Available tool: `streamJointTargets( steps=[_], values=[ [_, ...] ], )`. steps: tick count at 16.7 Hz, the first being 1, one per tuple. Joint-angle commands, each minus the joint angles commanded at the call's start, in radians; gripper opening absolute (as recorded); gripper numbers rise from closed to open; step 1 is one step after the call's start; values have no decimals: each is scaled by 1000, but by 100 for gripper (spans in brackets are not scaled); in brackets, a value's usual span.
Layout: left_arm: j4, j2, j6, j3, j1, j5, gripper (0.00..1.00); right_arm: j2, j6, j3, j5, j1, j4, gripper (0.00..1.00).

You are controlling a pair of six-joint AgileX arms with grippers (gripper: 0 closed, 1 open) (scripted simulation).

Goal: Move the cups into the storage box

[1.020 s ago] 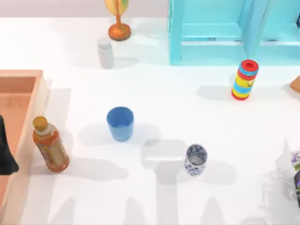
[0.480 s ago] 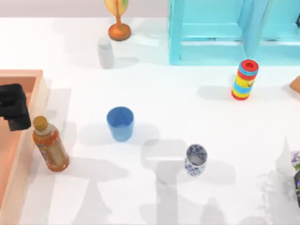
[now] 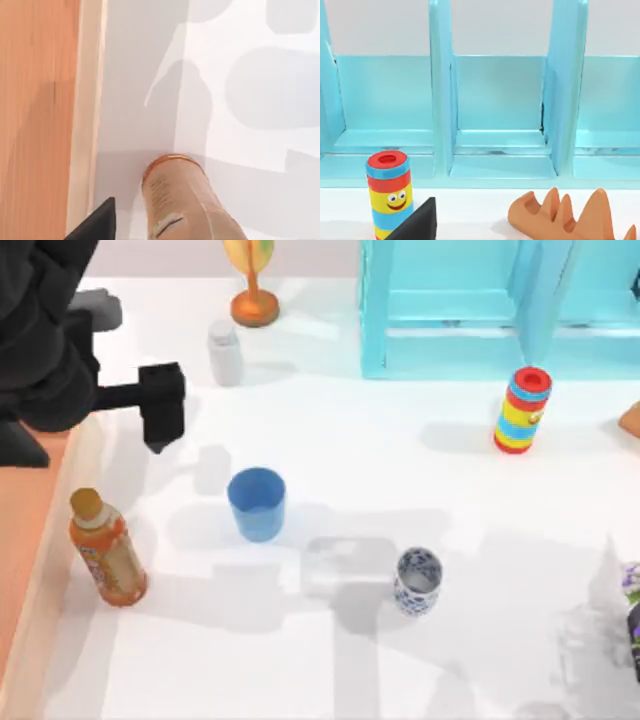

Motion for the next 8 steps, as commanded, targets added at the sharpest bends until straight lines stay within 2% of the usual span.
streamJointTargets(
  steps=[4, 8],
  values=[
    [-198, 316, -83, 318, -116, -9, 100, 0, 0, 0, 0, 0, 0, 100],
    [-322, 520, -151, 585, -227, 3, 100, 0, 0, 0, 0, 0, 0, 100]
  ],
)
